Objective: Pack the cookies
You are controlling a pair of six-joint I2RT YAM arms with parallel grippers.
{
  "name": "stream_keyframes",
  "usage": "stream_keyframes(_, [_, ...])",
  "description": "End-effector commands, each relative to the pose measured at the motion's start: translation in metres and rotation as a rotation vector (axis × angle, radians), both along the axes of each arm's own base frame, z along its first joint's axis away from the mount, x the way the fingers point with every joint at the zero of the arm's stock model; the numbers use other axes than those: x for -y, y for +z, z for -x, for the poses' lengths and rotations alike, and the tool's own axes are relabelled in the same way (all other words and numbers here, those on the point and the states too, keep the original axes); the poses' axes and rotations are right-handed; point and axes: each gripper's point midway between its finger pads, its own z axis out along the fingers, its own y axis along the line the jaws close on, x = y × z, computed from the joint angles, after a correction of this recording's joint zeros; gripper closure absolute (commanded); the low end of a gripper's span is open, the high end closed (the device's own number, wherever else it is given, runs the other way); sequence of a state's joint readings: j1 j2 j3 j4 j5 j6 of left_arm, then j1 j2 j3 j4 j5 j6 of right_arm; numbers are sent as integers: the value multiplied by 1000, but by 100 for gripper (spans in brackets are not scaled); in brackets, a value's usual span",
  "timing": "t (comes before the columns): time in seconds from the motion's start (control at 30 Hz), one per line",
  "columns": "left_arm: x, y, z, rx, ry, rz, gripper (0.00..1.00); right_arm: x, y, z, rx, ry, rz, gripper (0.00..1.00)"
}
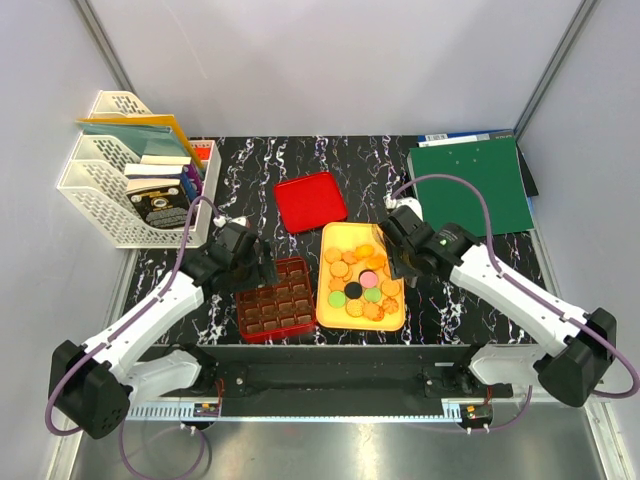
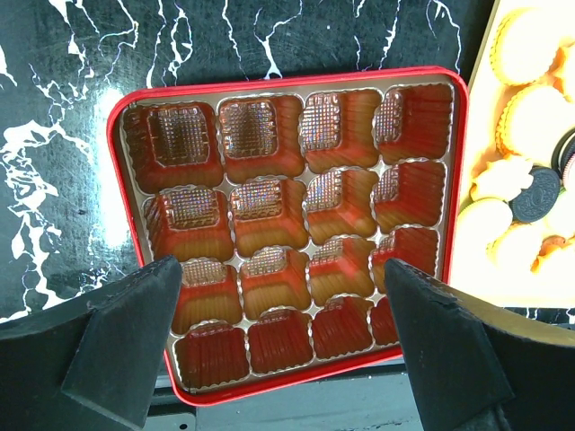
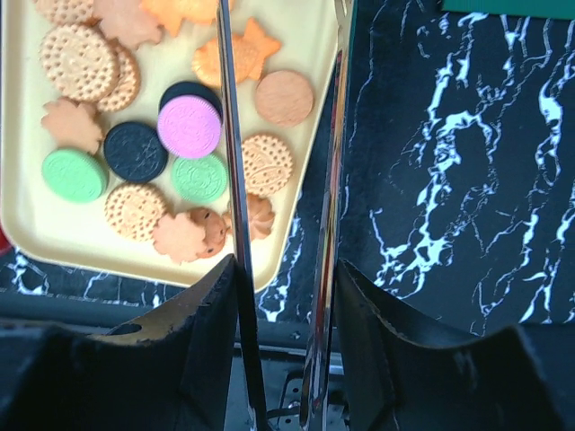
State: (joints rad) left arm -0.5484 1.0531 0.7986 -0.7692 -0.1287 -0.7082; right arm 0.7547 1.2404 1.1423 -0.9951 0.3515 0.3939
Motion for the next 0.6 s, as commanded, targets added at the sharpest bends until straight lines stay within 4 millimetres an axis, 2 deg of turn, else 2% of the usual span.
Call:
stream_keyframes(0.0, [2, 16, -10, 60, 9, 14, 1, 4, 7, -16, 55, -37, 63, 50])
stream_keyframes(0.1, [1, 14, -9, 55, 14, 12, 1, 1, 1, -14, 31, -35, 62, 52])
stream_keyframes(0.23, [-1, 14, -5, 65, 15, 17, 1, -14, 15, -5, 32, 13, -68, 52])
stream_keyframes(0.37, [-3, 11, -4, 63, 19, 8, 1, -26, 30, 22, 17, 116, -174, 53])
stream_keyframes(0.57, [-2, 8, -4, 49, 23, 9, 1, -22, 28, 55, -85, 165, -166, 53])
